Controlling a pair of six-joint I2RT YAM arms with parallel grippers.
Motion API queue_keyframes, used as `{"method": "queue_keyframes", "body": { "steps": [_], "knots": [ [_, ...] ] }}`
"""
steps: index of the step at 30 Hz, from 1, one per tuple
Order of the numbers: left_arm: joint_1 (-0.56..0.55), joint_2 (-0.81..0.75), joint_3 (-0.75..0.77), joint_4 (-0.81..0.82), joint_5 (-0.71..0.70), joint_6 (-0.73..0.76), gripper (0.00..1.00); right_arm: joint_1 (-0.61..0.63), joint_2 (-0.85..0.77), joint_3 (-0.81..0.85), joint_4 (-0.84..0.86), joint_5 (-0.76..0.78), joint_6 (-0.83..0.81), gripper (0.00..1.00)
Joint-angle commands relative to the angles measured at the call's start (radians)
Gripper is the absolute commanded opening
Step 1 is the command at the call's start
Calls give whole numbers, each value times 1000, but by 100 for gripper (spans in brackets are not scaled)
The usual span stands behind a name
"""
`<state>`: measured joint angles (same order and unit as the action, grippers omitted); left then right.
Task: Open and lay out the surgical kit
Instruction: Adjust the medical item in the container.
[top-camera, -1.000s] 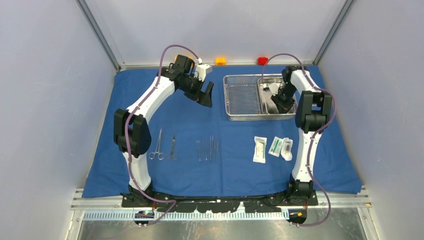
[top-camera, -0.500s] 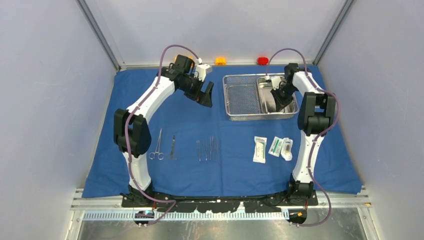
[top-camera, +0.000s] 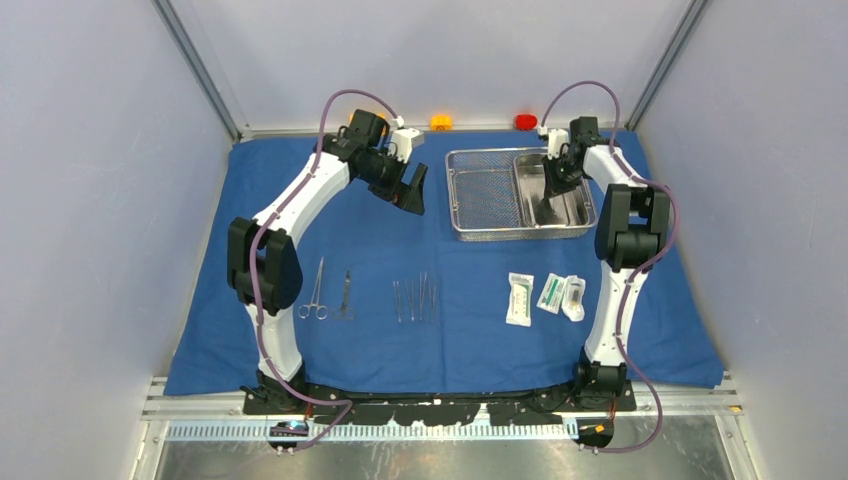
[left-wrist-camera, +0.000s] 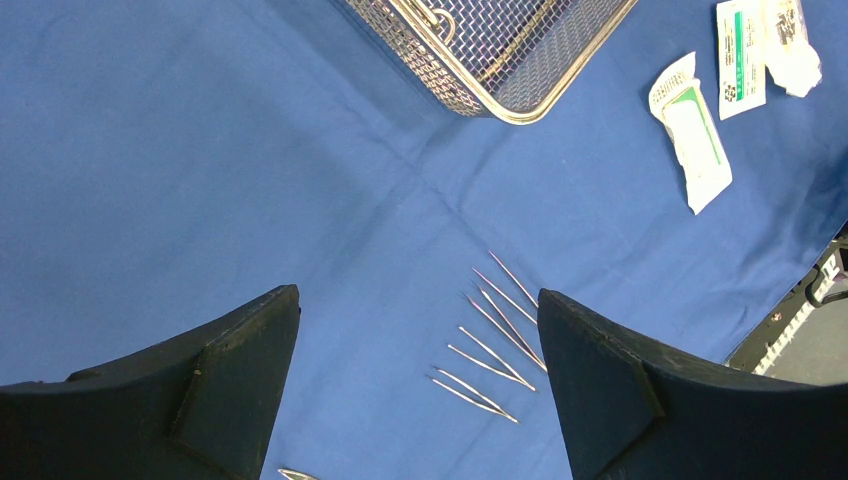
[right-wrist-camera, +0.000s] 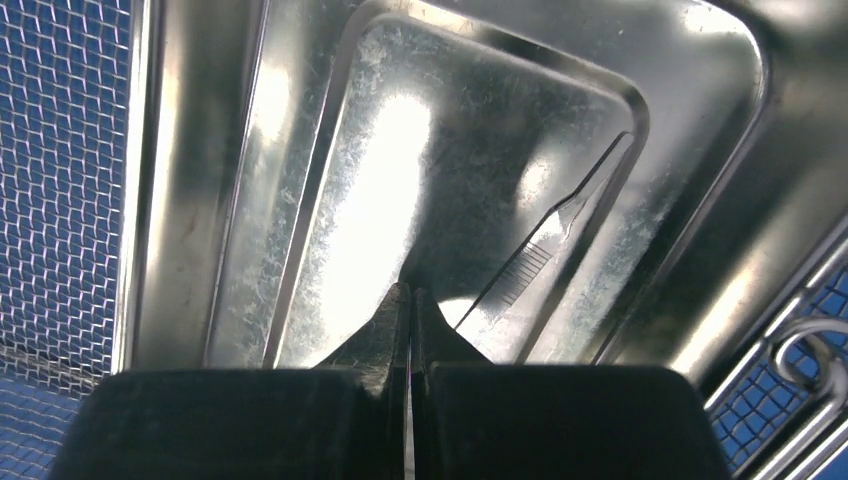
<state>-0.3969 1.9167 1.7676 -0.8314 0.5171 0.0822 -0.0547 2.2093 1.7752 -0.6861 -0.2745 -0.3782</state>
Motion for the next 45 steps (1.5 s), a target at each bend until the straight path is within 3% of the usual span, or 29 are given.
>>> {"method": "queue_keyframes", "body": {
  "steps": [1,9,26,32,45],
  "knots": [
    [6,-30,48,-5,14,1,91,-2,-85,7,36,-42,36,0],
    [7,-36,45,-7,15,5,91,16,-141,-3,-235,-218,-126,1],
    [7,-45,36,-8,12,10,91,104,-25,-14,-287,-245,-188,0],
    [9,-36,45,-7,15,5,91,108,44,20,-312,-127,-207,0],
    [9,-31,49,-9,17,5,91,89,-7,31,-49,136,-17,0]
  ]
}}
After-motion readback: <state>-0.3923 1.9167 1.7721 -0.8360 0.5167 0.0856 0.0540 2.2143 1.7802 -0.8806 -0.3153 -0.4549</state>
